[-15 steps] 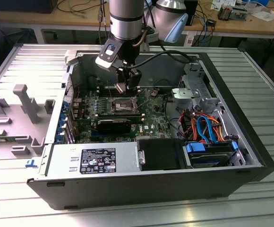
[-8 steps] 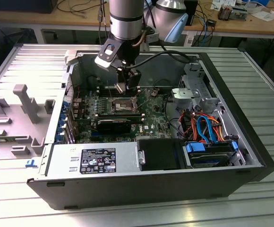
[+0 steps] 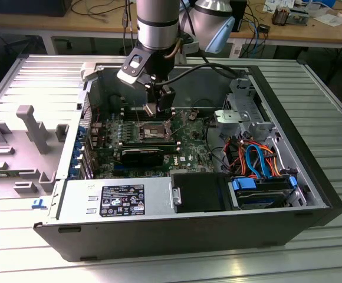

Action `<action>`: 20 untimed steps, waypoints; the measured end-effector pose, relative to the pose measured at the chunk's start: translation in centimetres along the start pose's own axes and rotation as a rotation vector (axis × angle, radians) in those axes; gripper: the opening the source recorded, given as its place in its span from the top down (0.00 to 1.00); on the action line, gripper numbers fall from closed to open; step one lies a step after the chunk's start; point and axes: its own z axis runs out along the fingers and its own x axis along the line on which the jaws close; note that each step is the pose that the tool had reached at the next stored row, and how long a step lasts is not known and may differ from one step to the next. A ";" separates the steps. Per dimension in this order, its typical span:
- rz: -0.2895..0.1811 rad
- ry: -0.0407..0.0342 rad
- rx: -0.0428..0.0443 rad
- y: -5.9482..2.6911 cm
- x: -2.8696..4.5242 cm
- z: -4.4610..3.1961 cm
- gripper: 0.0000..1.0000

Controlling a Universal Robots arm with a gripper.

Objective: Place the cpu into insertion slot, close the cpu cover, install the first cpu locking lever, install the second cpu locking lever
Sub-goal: 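Place the cpu into insertion slot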

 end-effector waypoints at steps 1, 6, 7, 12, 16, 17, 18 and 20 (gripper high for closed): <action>0.003 0.0000 -0.0001 0.00 0.00 0.00 0.45; 0.026 -0.0003 -0.0004 0.00 0.00 0.00 0.45; 0.030 -0.0003 -0.0005 0.00 0.00 0.00 0.45; 0.052 -0.0006 -0.0009 0.00 0.00 0.01 0.45; 0.072 -0.0008 -0.0013 0.00 0.00 0.01 0.45; 0.078 -0.0009 -0.0013 0.00 0.00 0.01 0.45; 0.083 -0.0009 -0.0014 0.00 0.00 0.01 0.45; 0.091 -0.0009 -0.0016 0.00 0.00 0.01 0.45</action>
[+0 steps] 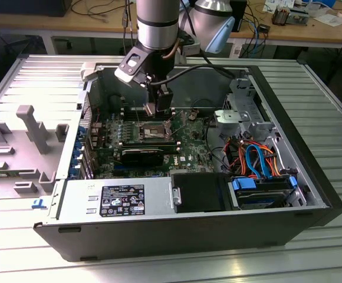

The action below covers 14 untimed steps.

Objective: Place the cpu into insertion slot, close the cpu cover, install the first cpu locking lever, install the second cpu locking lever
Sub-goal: 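Place the cpu into insertion slot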

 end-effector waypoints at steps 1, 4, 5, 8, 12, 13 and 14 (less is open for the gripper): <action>0.004 0.0000 -0.0001 0.00 0.00 0.00 0.45; 0.015 -0.0002 -0.0003 0.00 0.00 0.00 0.45; 0.022 -0.0003 -0.0004 0.00 0.00 0.00 0.45; 0.032 -0.0003 -0.0006 0.00 0.00 0.00 0.45; 0.045 -0.0004 -0.0008 0.00 0.00 0.00 0.45; 0.047 -0.0005 -0.0008 0.00 0.00 0.00 0.45; 0.049 -0.0005 -0.0008 0.00 0.00 0.00 0.45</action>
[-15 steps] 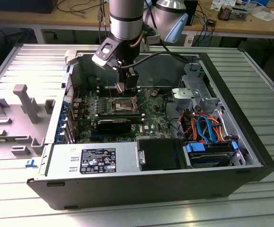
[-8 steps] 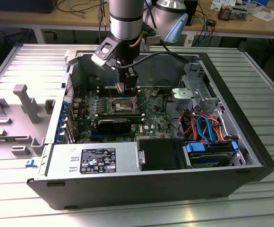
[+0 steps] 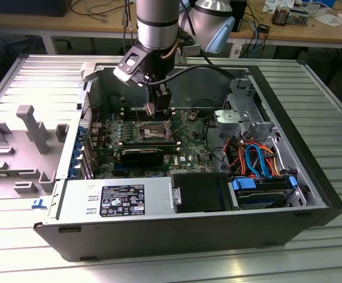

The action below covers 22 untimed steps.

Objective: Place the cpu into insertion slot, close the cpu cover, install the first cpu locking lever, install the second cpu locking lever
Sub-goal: 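Place the cpu into insertion slot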

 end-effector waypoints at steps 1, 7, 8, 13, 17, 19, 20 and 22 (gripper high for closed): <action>0.002 0.0000 0.0000 0.00 0.00 0.00 0.45; 0.017 -0.0002 -0.0003 0.00 0.00 0.01 0.45; 0.019 -0.0002 -0.0003 0.00 0.00 0.02 0.45; 0.032 -0.0004 -0.0006 0.00 0.00 0.02 0.45; 0.045 -0.0005 -0.0008 0.00 0.00 0.02 0.45; 0.050 -0.0005 -0.0009 0.00 0.00 0.02 0.45; 0.053 -0.0006 -0.0010 0.00 0.00 0.02 0.45; 0.060 -0.0006 -0.0011 0.00 0.00 0.02 0.45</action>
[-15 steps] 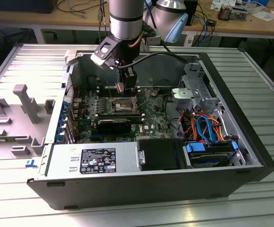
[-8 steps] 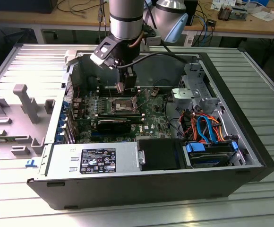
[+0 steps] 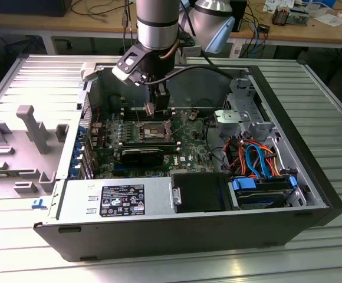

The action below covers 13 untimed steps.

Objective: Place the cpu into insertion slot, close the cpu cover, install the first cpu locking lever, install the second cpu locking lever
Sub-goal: 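Place the cpu into insertion slot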

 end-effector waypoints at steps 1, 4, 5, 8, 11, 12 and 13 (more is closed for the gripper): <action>0.004 -0.0001 -0.0001 0.00 0.00 0.00 0.45; 0.016 -0.0002 -0.0003 0.00 0.00 0.00 0.45; 0.019 -0.0003 -0.0004 0.00 0.00 0.00 0.45; 0.030 -0.0003 -0.0006 0.00 0.00 0.00 0.45; 0.042 -0.0005 -0.0008 0.00 0.00 0.00 0.45; 0.045 -0.0005 -0.0008 0.00 0.00 0.00 0.45; 0.049 -0.0006 -0.0008 0.00 0.00 0.00 0.45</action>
